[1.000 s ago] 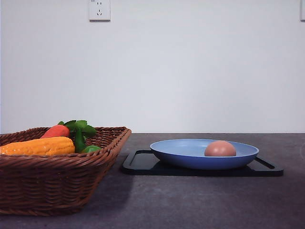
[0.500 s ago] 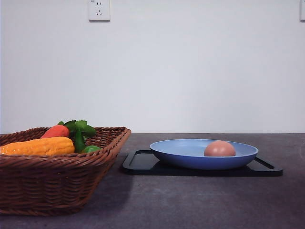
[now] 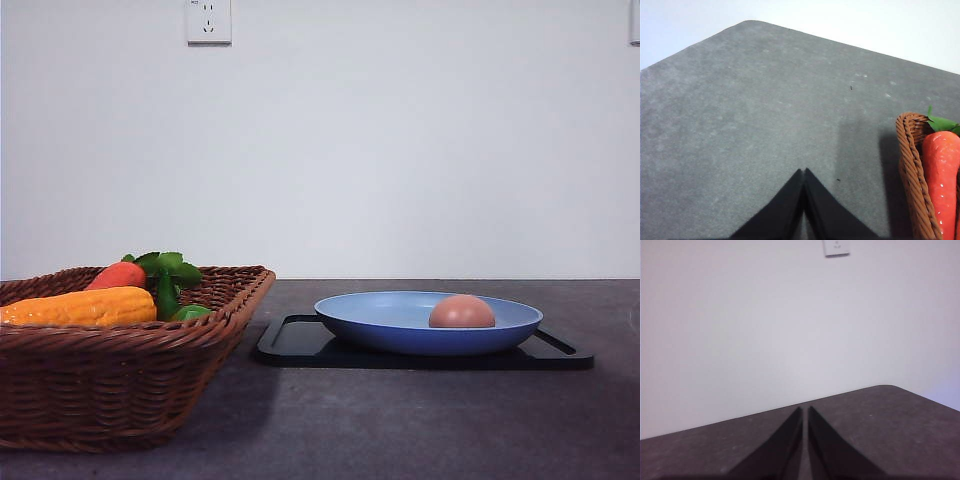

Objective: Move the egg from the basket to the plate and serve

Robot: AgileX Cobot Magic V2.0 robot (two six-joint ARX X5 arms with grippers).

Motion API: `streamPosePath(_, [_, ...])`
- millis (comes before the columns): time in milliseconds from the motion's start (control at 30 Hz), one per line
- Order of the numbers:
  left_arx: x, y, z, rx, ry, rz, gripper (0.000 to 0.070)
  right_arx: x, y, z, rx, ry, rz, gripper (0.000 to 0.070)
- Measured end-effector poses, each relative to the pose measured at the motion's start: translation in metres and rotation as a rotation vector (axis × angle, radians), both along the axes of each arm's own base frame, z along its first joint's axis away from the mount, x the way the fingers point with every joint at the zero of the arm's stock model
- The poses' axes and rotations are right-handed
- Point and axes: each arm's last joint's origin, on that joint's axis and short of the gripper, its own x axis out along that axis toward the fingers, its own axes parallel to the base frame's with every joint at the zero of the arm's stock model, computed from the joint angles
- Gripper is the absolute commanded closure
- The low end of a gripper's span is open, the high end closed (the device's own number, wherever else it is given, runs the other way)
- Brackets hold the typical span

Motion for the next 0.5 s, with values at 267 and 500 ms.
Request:
streamPosePath(267, [0.0000, 0.0000, 0.0000, 0.000, 0.000, 0.000, 0.0700, 0.0004, -0.0003, 0.0001, -0.039, 0.001, 0.087, 0.0700])
streamPosePath(500, [0.0000, 0.0000, 0.0000, 0.000, 0.000, 0.000, 0.0700, 0.0002, -0.0003, 0.0007, -0.039, -0.005, 0.087, 0.0700])
